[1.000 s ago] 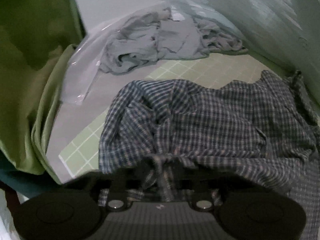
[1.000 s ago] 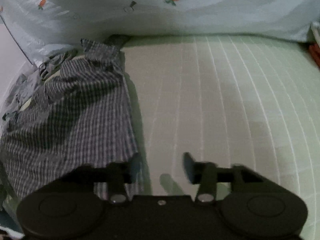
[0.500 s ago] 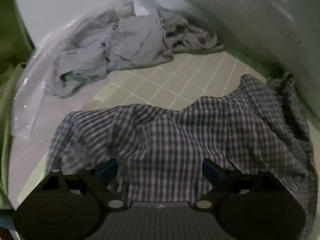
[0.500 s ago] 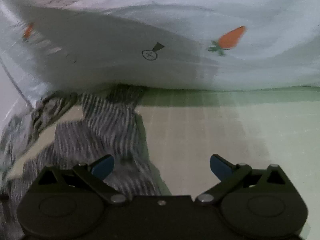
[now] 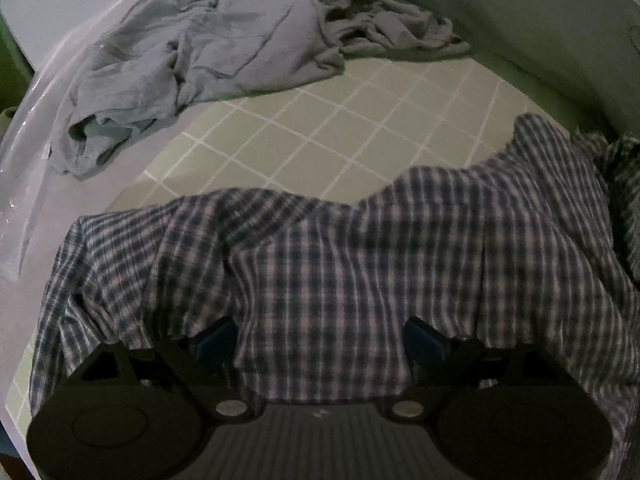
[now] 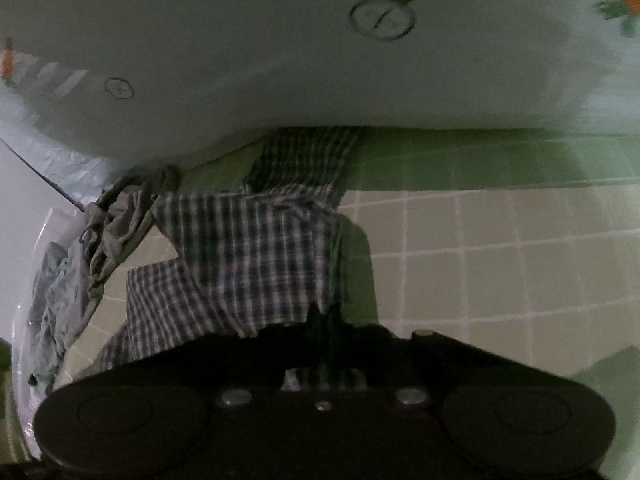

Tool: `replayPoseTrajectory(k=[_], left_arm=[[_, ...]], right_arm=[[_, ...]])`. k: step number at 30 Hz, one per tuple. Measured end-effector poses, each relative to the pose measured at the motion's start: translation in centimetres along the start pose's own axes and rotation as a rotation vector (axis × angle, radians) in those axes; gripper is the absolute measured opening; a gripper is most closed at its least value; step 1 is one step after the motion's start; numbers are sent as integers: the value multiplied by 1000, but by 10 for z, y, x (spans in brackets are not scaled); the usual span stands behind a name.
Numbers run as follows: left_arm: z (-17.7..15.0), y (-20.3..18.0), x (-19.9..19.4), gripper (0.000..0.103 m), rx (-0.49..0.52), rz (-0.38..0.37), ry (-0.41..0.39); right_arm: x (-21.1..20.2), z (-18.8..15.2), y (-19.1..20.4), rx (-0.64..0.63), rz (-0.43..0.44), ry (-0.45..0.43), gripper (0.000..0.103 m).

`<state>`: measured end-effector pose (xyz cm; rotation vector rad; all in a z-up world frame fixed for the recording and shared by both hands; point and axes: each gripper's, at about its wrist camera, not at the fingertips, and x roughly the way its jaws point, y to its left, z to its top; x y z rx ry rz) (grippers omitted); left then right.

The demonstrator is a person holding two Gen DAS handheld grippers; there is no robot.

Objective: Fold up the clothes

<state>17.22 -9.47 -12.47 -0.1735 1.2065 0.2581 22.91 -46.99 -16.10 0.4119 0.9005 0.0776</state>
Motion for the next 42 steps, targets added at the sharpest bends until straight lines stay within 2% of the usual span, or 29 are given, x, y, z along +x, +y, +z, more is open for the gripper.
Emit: replayPoseTrajectory(k=[3,8,10,13,14,15,17,18,21,23,28,30,32,34,36,41,42], left_arm=[[-9,-2,-11,91,16,-26,-5],[-35,-7,-28,91,37,-73,-2],[-48,-12,-34,91,58,-79,4],[-66,-18,-43,91,85,-99,9],[-71,-20,-47,91,92,-104,8],[-75,-22,-50,91,96,-104,5],[-80,-24,-57,91,99,-101,-6],[-81,-24,-61,91,97,-100,-14],[-81,-27,-69,91,92,-100,-45],[-79,-29,-72,91,89,-88,-60],[-69,-35,-79,91,99,-52,-93],[-66,-39,-81,91,113,-37,-96],[-65,-44,-81,91,139,-32,-90],[-67,-49,-80,91,166,-33,-85],[-68,-53,-75,91,183,-37,-66],[-67,-60,-69,91,206,-52,-53],[-66,-60,-69,91,209,-53,-58]], right_arm=[[-36,-26,-14,37,-76,-33,2],[-109,-101,-40,45,-203,-5,2],[-136,-128,-47,55,-232,21,2],[-171,-150,-51,77,-215,12,6],[-180,-151,-53,90,-206,-16,14],[-188,-149,-54,95,-199,-51,28],[-201,-140,-57,110,-190,-124,48],[-206,-135,-59,118,-184,-157,51],[-198,-116,-77,165,-155,-191,61],[-184,-102,-93,200,-153,-188,64],[-126,-70,-115,244,-232,-135,63],[-107,-60,-118,237,-272,-124,54],[-100,-52,-113,226,-327,-124,53],[-106,-48,-101,207,-306,-192,61],[-104,-43,-90,186,-257,-209,72],[-74,-35,-72,172,-178,-101,74],[-68,-36,-69,154,-171,-78,72]])
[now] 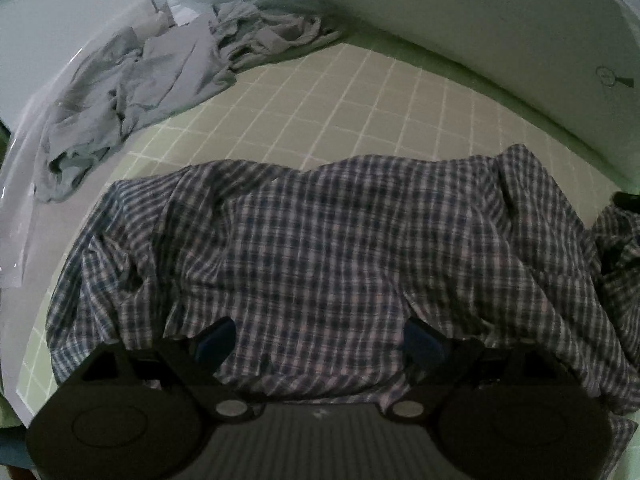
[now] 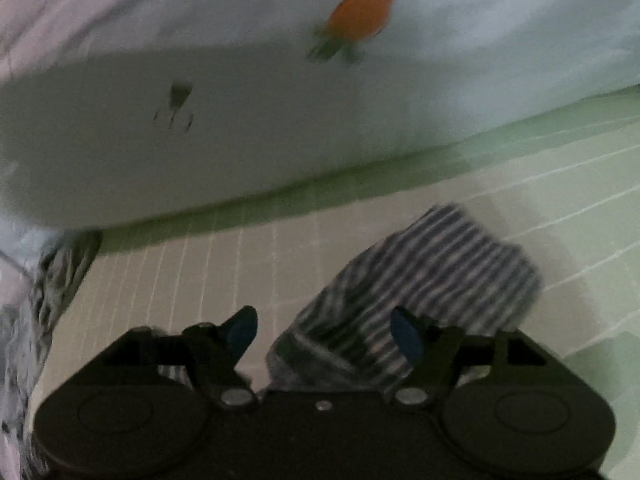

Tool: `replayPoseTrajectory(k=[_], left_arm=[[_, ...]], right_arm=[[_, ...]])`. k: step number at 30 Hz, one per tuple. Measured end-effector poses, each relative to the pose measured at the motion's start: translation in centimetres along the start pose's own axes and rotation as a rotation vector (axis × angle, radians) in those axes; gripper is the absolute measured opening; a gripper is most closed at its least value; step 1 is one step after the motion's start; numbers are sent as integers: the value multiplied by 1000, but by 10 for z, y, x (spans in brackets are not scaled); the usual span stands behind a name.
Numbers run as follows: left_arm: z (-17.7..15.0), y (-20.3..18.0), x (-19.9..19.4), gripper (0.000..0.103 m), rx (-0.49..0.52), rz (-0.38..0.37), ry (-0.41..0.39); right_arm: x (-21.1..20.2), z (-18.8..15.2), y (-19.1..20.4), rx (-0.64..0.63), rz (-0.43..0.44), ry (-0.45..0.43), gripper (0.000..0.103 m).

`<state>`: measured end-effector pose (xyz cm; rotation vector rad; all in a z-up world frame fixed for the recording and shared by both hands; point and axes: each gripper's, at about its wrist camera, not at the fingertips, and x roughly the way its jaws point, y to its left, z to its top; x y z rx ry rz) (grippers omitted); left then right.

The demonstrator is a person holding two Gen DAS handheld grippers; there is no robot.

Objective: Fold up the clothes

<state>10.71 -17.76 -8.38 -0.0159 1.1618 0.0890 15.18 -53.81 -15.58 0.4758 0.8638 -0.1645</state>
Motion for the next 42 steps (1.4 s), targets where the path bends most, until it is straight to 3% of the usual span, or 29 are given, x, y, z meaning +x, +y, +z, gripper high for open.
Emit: replayPoseTrajectory(k=[1,3,4,9,10,12,14,15,17,19,20,21,26,29,32,36,40,42], left_arm=[[1,0,0,91,1,-2,-3],[1,2,1,91,-5,-9,-2],[1,3,2,91,-9,-13,1],[-1,8,4,91,-33,-35,14],[-1,9,5,91,-38,-40,18],[-1,9,8,91,-44,-48,30],[-2,7,10,91,-40,-55,40],[-2,6,12,91,-37,-59,46],[-2,3,13,91,-22,-64,50],[-3,-1,11,91,-1,-65,44],[-3,-2,10,91,7,-64,40],[-3,-2,9,91,12,-61,37],[-3,3,7,91,1,-40,30],[-2,7,6,91,-19,-23,26],[-3,8,2,91,-26,-11,19],[-5,8,-2,91,-25,1,15],[-4,8,-4,91,-20,15,12],[-3,6,-5,91,-11,19,7]], right_arm=[[3,-2,2,-19,5,13,66],[0,-6,1,-38,27,23,10],[-5,-7,-2,-33,44,19,4],[-113,-18,-41,109,111,-253,3],[-136,-24,-51,128,108,-305,3],[-167,-43,-76,156,23,-341,3],[-175,-66,-100,170,-125,-272,5],[-172,-78,-114,188,-189,-194,6],[-169,-100,-139,281,-257,-95,11],[-174,-114,-155,371,-232,-83,27],[-179,-117,-161,413,-222,-107,42],[-184,-118,-166,442,-215,-133,51],[-169,-102,-180,577,-179,-210,69],[-149,-81,-183,574,-207,-179,69],[-134,-69,-178,482,-258,-144,69],[-119,-60,-176,363,-395,-107,69],[-109,-59,-186,323,-385,-104,70],[-104,-57,-189,279,-356,-112,59]])
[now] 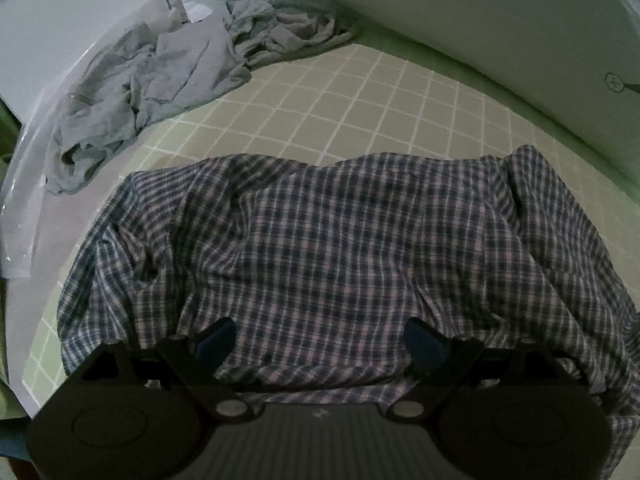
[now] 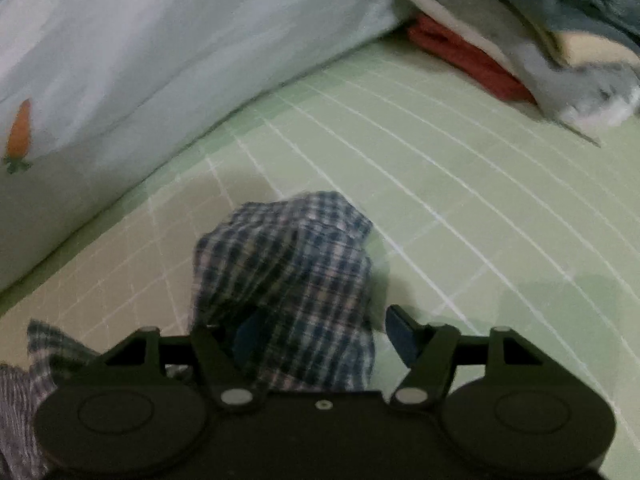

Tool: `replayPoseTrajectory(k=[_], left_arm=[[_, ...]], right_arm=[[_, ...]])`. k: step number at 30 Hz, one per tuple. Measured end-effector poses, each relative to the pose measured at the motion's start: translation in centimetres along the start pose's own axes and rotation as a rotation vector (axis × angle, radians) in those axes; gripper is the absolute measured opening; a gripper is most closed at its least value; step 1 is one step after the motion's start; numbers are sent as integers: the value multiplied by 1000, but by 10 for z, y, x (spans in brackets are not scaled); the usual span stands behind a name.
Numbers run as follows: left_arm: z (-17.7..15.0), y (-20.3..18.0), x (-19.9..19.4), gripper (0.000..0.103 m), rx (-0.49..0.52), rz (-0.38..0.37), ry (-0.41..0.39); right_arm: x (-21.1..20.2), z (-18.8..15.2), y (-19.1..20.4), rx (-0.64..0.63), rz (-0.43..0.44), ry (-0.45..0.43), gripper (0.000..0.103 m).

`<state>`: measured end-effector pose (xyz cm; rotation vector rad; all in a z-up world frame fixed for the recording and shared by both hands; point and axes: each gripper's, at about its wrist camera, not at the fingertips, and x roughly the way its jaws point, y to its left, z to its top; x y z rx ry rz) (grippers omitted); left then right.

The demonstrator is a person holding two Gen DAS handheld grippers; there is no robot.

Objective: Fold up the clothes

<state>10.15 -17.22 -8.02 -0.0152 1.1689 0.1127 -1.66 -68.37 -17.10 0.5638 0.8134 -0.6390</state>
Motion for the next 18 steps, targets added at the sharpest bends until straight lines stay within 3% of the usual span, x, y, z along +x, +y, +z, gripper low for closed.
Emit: replayPoseTrajectory(k=[1,3,5,7,14,18], left_arm=[[0,-1,-1,91,5,-1,-3],[1,-2,-3,91,8,-13,-11],[2,-2,-5,91,11,-21,-19],[3,-1,-7,91,12,-19,-28],[9,21,-10,91,-40,10,-51],[15,32,-8,91,-66,18,-56]], right_arm=[[2,1,0,-21,22,-3,54],[5,4,-2,-36,75,-1,20],[8,8,-7,-34,93,-4,4],[5,15,-15,-44,61,-42,3],[-14,78,-95,22,-190,-195,2],[-21,108,-121,36,-351,-244,3]])
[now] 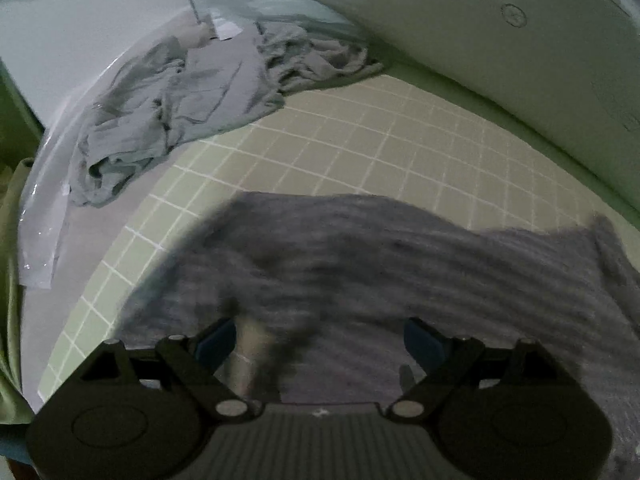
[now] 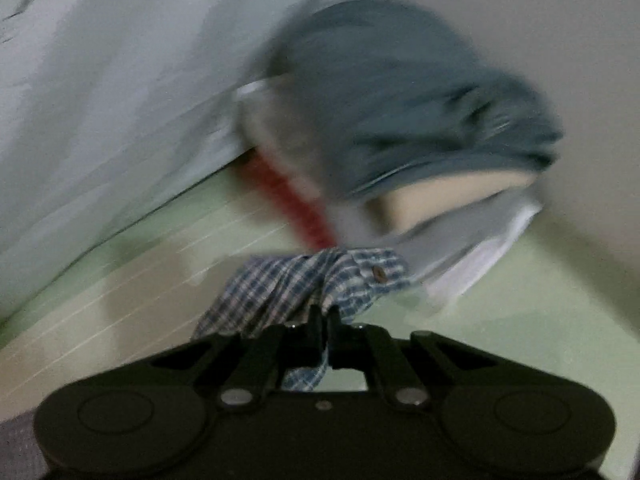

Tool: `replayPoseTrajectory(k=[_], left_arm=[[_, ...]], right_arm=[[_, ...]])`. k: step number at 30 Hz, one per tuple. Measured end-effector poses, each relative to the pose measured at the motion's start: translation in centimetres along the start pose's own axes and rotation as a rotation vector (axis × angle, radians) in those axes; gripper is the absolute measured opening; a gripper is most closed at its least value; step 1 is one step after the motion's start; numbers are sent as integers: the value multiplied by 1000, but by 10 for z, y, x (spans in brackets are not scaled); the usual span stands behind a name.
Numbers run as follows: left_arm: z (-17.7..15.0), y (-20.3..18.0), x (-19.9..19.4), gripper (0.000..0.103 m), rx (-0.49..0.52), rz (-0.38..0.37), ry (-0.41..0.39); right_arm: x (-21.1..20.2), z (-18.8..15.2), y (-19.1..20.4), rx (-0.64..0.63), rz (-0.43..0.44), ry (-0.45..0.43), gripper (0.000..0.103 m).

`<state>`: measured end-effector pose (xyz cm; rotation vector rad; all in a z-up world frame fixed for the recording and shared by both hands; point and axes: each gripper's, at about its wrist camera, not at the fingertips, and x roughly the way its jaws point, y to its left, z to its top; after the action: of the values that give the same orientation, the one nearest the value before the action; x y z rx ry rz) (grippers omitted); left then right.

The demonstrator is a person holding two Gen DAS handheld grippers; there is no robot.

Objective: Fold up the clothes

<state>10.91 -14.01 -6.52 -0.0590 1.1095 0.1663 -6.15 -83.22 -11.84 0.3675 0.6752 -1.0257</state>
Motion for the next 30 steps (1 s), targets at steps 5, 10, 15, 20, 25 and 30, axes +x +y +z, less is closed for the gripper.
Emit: replayPoseTrajectory(k=[5,10,15,20,25,30], left_arm=[[13,1,5,91,9,-12,-14],[38,-12,17,91,67,-26,-37],[68,-26,43,91,98,-47,-14],[82,-38,73,91,100,-109,40],[87,-45,94,55,83,-181,85],[83,-40,91,9,47,-239,91]], right_arm=[[-16,0,26,-27,-3,6,60],[-52,-26,104,-145,237,19,78],[-86,-70,214,-259,521,143,82],[-115,-115,311,-422,703,238,82],[-116,-141,364,-541,696,290,54],[-127,-131,346,-528,701,253,2]])
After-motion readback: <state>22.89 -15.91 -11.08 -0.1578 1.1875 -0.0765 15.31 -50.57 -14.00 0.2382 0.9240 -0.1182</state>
